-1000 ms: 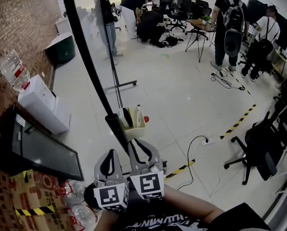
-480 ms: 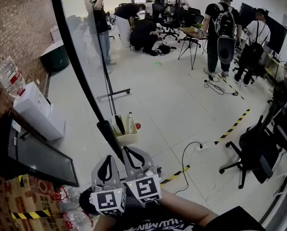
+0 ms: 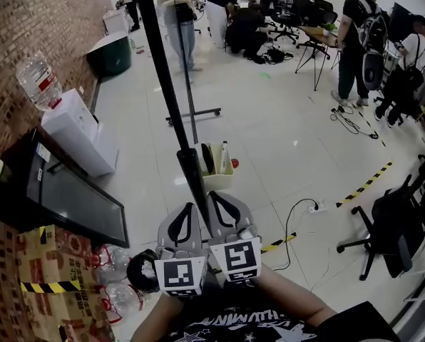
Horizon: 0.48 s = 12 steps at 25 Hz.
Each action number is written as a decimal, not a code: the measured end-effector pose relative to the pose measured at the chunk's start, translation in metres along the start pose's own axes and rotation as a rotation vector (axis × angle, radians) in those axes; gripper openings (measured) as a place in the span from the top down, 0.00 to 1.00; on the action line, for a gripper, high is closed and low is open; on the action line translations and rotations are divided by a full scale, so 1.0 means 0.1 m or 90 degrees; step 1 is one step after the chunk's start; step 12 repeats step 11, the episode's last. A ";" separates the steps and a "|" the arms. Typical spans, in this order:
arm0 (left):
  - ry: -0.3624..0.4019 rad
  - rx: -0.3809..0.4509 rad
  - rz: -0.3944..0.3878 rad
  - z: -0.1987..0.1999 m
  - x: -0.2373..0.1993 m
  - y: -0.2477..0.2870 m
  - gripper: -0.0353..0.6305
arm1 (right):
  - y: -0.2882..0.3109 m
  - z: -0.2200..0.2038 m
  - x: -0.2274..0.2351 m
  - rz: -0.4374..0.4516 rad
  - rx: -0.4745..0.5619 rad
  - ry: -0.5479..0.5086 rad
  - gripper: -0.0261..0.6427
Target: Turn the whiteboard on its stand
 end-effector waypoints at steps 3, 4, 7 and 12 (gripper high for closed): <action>0.001 -0.004 -0.002 0.01 -0.02 0.01 0.94 | 0.03 0.00 0.02 -0.003 -0.004 -0.002 0.95; 0.000 -0.005 -0.002 0.01 -0.02 0.01 0.94 | 0.03 0.00 0.01 -0.002 -0.006 -0.003 0.95; -0.004 -0.006 -0.004 0.01 -0.02 0.01 0.94 | 0.04 -0.01 0.00 0.000 -0.009 -0.006 0.95; -0.004 -0.008 -0.012 0.02 -0.01 0.02 0.94 | 0.05 0.01 -0.01 -0.001 -0.009 -0.009 0.95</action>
Point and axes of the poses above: the fingertips, and each gripper's own axes: y forward along the fingers, x to its right, z out of its top, the point moved 3 cm from there along -y, backward along the fingers, and after that the axes turned 13 degrees about -y, right-handed, at the moved point
